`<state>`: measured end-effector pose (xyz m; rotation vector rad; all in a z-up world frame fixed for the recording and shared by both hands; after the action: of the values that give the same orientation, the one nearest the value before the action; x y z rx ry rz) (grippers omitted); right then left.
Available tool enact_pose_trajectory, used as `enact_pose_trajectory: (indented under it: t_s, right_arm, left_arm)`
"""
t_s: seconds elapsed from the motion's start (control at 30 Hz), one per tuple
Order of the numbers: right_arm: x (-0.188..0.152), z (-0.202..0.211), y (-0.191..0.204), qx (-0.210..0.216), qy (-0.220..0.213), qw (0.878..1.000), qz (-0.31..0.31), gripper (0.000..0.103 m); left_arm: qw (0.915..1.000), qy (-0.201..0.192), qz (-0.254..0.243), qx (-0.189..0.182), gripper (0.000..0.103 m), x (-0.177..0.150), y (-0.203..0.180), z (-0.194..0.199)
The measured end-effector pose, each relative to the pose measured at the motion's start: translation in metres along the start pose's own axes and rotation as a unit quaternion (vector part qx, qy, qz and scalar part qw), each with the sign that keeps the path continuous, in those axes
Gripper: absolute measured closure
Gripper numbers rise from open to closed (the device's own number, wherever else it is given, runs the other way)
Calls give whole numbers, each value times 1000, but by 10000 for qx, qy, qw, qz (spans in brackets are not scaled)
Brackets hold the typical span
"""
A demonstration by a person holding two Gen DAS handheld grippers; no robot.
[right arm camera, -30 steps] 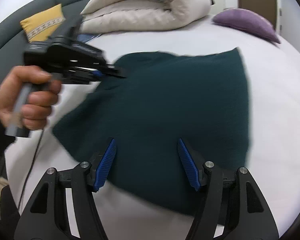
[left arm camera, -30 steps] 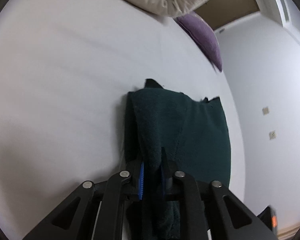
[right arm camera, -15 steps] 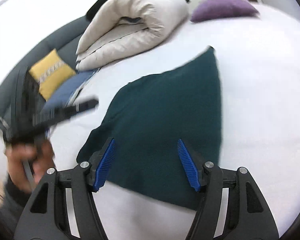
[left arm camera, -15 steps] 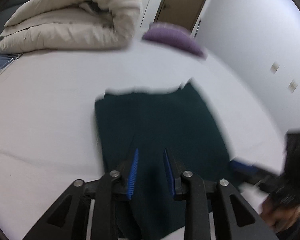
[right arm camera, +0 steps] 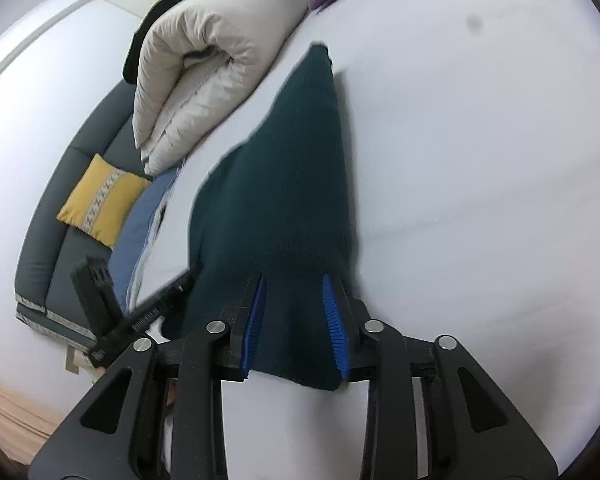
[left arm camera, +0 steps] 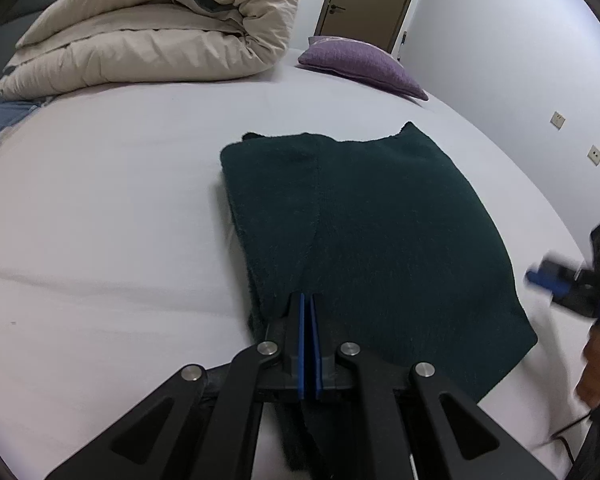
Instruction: Fold small clothes
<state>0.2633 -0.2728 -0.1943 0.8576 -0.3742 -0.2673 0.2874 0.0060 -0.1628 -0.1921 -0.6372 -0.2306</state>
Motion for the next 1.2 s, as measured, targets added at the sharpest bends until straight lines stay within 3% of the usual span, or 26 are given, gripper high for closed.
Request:
enact_pose_trajectory:
  t_s: [0.1,0.13,0.17,0.23,0.33,0.43,0.47,0.53,0.63,0.67,0.87,1.0,1.1,1.2]
  right_arm:
    - [21,23,17,287,-181,9994,4,58]
    - [33,23,26,366,-249,9990,37,45]
    - [45,21,35,407,-280,9988,61,39]
    - [64,4,54,568,-166,9982,109,39]
    - [93,-41,67,732,255,9970,-51,39]
    - [114,-82,61,792,482,9950,-370,41]
    - [124,-93,55,778,496,9943,-534,41]
    - [140,-103,46,725,405,9942,-679,41]
    - [159,-129,30,319,393,9960,-742,41]
    - [164,-138,24,469,477,9942,-842,42]
    - [184,-149,0,147,413,9961,-767,66]
    - [178,-110,8,-235,37,9985,-499,54]
    - [155,-95,44,331,372,9984,-280,48]
    - [136,-111,77,274,828,9960,209,43]
  left_arm:
    - [9983,-99,-114,556,94,18,-2,25]
    - [9977,-292,-73,604,85,30,-6,35]
    - [9976,-466,-13,506,74,43,-12,42]
    - [9980,-615,51,158,64,64,-27,40]
    - [9988,-400,184,-220,64,87,-36,-6]
    - [9990,142,425,54,65,81,-7,-58]
    - [9982,206,566,-13,70,75,2,-67]
    - [9948,11,899,-469,74,68,17,-69]
    - [9954,-88,808,-512,74,65,18,-67]
    - [9956,-109,778,-514,74,65,18,-68]
    - [9888,-103,1108,-996,74,65,30,-73]
    - [9890,-97,1108,-977,74,64,29,-74]
    - [9925,-89,954,-754,74,66,24,-74]
    - [9958,-72,761,-510,74,64,19,-74]
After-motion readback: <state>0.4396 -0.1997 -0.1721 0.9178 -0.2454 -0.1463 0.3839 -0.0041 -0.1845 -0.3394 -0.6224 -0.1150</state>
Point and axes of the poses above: each gripper's, at about its wrist camera, not at the fingertips, and z roughly against the way its jaws point, y to its left, x to its top, the point moved 7 cm from there along -z, roughly the way its jaws point, and after that the axes turned 8 degrees about -z, right-handed, at the moved point
